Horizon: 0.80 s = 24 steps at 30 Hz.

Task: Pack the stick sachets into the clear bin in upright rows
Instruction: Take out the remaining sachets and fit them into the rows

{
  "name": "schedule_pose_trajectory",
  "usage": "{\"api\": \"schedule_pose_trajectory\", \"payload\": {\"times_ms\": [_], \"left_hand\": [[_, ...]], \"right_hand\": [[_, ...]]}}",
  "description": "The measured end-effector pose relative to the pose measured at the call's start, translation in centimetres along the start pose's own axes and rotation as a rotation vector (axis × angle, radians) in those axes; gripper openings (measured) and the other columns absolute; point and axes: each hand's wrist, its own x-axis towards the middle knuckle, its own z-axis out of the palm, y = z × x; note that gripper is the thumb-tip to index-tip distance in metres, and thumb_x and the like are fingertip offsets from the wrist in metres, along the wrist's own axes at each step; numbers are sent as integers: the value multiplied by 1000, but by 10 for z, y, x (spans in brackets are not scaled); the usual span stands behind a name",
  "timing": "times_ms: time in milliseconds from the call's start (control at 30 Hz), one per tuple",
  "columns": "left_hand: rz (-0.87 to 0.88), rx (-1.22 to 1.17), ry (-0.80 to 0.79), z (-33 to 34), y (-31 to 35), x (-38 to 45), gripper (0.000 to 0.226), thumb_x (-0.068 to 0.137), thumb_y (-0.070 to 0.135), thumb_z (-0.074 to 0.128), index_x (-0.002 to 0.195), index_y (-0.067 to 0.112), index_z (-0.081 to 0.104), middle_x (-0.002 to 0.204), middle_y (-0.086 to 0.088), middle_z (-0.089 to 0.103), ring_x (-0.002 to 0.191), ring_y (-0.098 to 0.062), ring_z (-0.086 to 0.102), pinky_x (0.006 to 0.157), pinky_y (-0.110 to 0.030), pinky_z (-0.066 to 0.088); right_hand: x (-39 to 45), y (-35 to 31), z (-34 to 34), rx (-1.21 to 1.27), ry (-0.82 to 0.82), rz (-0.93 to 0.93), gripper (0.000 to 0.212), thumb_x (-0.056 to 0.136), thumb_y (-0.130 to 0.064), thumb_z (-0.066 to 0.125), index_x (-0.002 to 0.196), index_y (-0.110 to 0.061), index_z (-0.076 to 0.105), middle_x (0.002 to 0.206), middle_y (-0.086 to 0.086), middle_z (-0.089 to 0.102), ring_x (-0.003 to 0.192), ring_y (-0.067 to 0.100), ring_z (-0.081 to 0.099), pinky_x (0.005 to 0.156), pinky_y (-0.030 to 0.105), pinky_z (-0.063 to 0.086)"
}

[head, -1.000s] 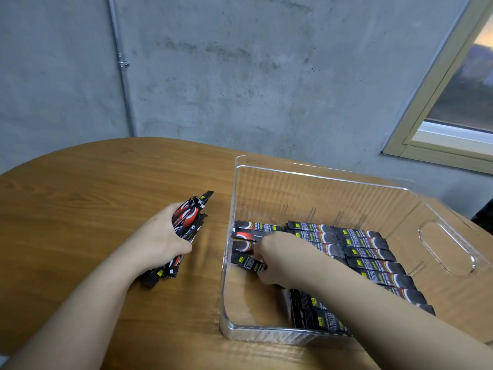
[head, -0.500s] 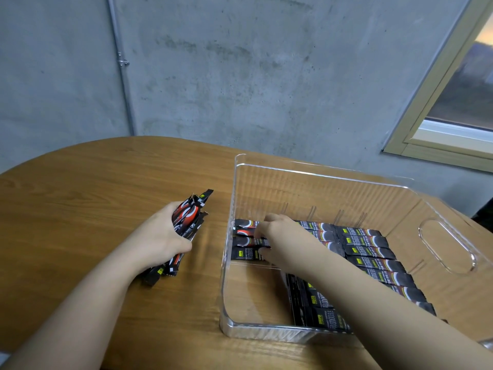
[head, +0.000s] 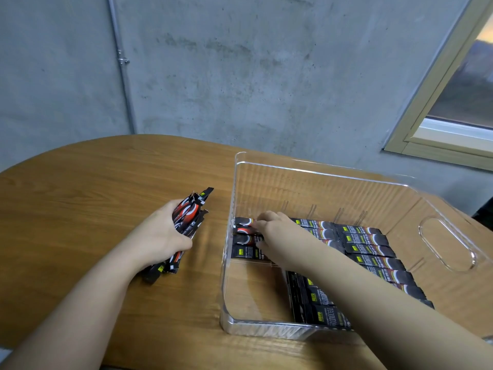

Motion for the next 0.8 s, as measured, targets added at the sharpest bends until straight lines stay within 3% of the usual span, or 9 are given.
{"api": "schedule_pose_trajectory", "payload": {"times_ms": [133, 233, 400, 533, 567, 667, 800], "left_hand": [[2, -4, -4, 1, 0, 2, 67, 72, 4, 68, 129, 30, 43, 89, 1, 66, 74, -19, 65, 58, -26, 45], [13, 10, 6, 1, -1, 2, 65, 72, 4, 68, 128, 28, 45, 88, 4, 64, 75, -16, 63, 57, -25, 43], [15, -4, 9, 1, -1, 1, 64, 71, 3, 68, 127, 27, 46, 88, 3, 65, 74, -16, 64, 58, -25, 44], [14, 5, 13, 1, 1, -1, 67, 72, 3, 67, 129, 30, 44, 87, 7, 64, 70, -12, 62, 54, -24, 41], [15, 9, 14, 1, 2, -2, 68, 72, 3, 67, 130, 29, 43, 87, 8, 63, 69, -11, 61, 53, -24, 40], [16, 17, 11, 1, 4, -5, 69, 72, 4, 66, 132, 28, 42, 86, 6, 63, 65, -11, 59, 50, -23, 37], [26, 16, -5, 0, 7, -11, 68, 73, 2, 65, 132, 28, 42, 86, 6, 62, 63, -8, 57, 49, -22, 37]], "right_hand": [[3, -3, -1, -89, -236, 6, 49, 104, -23, 29, 149, -4, 23, 158, 6, 16, 143, 23, 18, 112, 32, 21], [3, -4, 2, -100, -291, 31, 54, 105, -27, 27, 152, -9, 7, 160, 0, -1, 147, 19, 8, 116, 36, 18], [2, -6, -2, -51, -254, 25, 53, 104, -24, 27, 152, -10, 7, 160, 0, -4, 147, 16, 1, 118, 38, 18], [-5, -11, -5, -34, -332, 14, 44, 100, -14, 36, 144, -8, 36, 156, 10, 20, 141, 29, 27, 113, 40, 28], [-8, -12, -4, -43, -355, 11, 46, 99, -11, 36, 145, -8, 35, 156, 10, 20, 139, 29, 29, 112, 39, 29], [-18, -13, 1, -25, -373, 23, 65, 93, 3, 31, 153, -15, 12, 160, -4, -5, 145, 24, 18, 113, 36, 24], [-24, -13, 1, 23, -342, 2, 64, 94, 4, 29, 152, -15, 10, 160, -5, -7, 147, 19, 10, 117, 35, 19]]}}
